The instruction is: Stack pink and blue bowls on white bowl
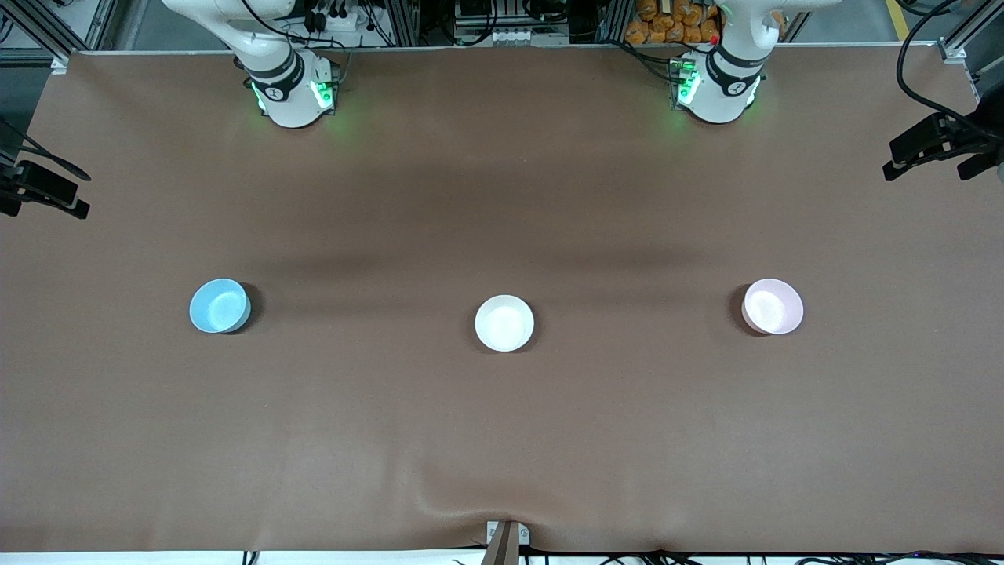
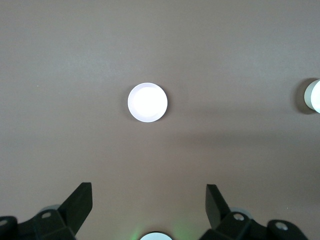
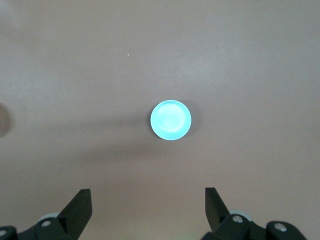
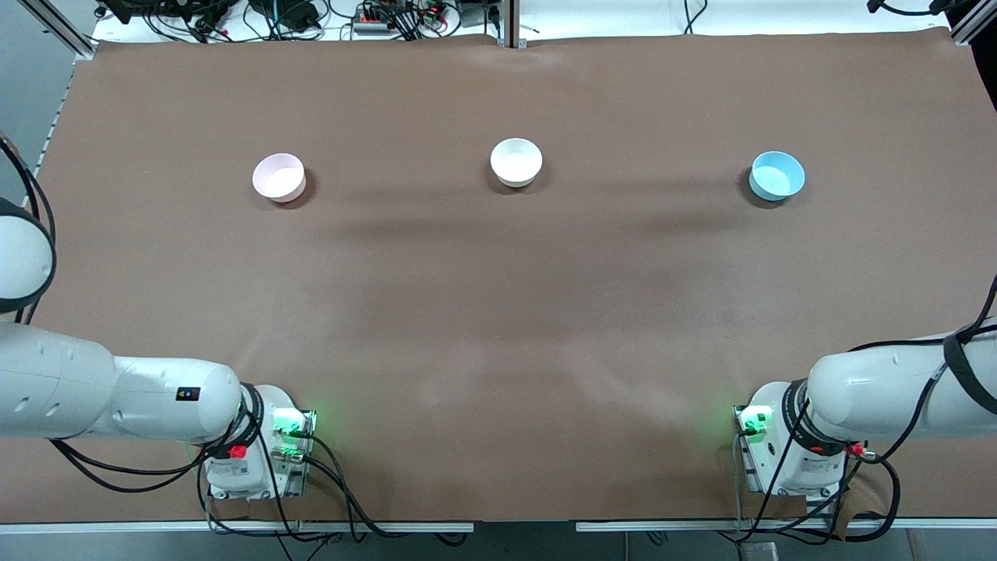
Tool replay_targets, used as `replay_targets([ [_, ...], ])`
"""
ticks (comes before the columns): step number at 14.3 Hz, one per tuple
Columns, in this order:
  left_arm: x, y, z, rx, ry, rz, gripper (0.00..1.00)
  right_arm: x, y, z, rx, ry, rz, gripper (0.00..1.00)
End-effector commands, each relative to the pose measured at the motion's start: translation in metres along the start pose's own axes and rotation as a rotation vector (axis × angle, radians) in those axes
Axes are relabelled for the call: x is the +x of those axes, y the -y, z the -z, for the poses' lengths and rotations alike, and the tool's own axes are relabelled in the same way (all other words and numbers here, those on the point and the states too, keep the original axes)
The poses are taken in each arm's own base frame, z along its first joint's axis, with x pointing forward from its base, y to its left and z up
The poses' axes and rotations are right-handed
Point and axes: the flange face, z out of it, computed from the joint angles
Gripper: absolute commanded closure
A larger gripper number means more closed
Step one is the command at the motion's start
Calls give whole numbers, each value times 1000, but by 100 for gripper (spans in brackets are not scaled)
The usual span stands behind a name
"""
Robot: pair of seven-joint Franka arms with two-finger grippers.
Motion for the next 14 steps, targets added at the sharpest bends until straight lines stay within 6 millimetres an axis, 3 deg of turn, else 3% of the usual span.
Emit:
replay_targets([
  [1,1,-2,4,-10,-8,2,0,-1,-1,6,15,-1,-9,0],
  [7,2,-4,2,-10,-5,0,0,0,-1,5,15,-1,-7,0],
  [11,9,0,-11,-9,22,7,0,0,-1,5,15,-1,-7,0],
  [14,28,4,-43,-4,76,7,0,0,-1,5,15,-1,-7,0],
])
